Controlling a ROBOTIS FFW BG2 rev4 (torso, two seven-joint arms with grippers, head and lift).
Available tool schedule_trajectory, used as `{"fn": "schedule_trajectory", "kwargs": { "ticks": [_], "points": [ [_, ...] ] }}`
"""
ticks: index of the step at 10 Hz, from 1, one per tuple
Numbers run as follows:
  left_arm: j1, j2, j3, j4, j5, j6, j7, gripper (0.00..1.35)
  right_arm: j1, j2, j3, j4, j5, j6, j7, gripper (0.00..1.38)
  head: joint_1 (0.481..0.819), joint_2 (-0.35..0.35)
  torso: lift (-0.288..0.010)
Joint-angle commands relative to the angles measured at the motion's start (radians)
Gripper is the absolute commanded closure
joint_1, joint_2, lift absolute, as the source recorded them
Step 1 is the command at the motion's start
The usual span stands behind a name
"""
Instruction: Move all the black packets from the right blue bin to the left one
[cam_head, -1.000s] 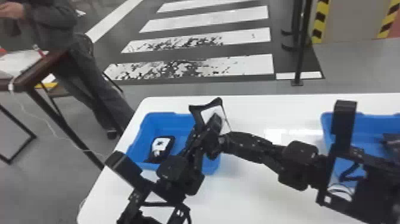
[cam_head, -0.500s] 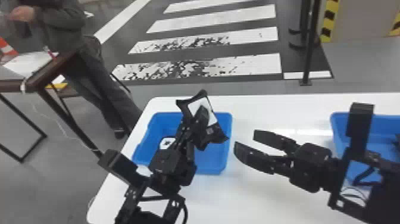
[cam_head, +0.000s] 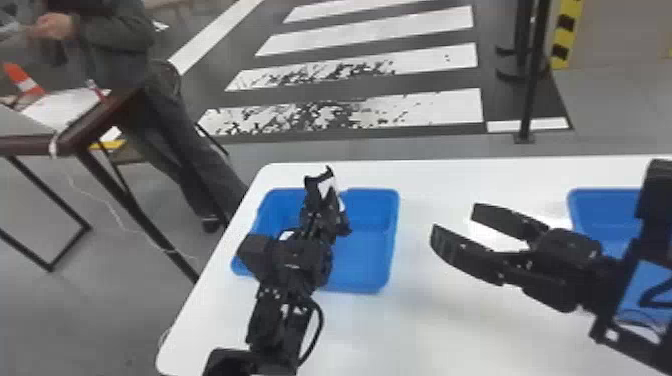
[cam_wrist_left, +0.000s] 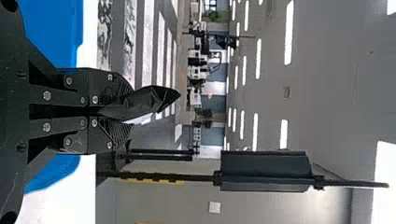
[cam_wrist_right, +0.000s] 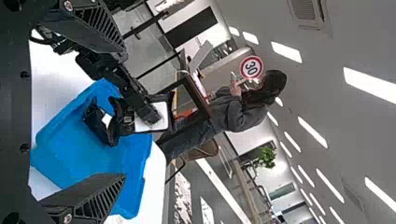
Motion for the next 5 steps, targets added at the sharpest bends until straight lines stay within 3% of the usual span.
{"fn": "schedule_trajectory", "kwargs": {
  "ticks": [1,2,4,5],
  "points": [
    [-0.040,0.006,0.016,0.107,-0.046,-0.060,0.009,1.22,0.001,-0.001,-0.018,-0.004,0.002,0.000,0.000,0.08,0.695,0.342,-0.140],
    [-0.023,0.007,0.014,0.109,-0.015,-0.096,0.020,1.10,0.009,0.000,-0.038,-0.011,0.006,-0.002,-0.005,0.08,0.695,0.343,-0.140],
    [0.046,-0.004,-0.027,0.107,0.139,-0.246,0.010,0.28,0.043,0.008,-0.110,-0.063,0.096,-0.002,-0.021,0.07,0.695,0.333,-0.140],
    [0.095,-0.017,-0.051,0.089,0.193,-0.352,0.009,0.08,0.067,0.014,-0.154,-0.105,0.168,0.010,-0.043,0.07,0.695,0.314,-0.140]
  ]
}}
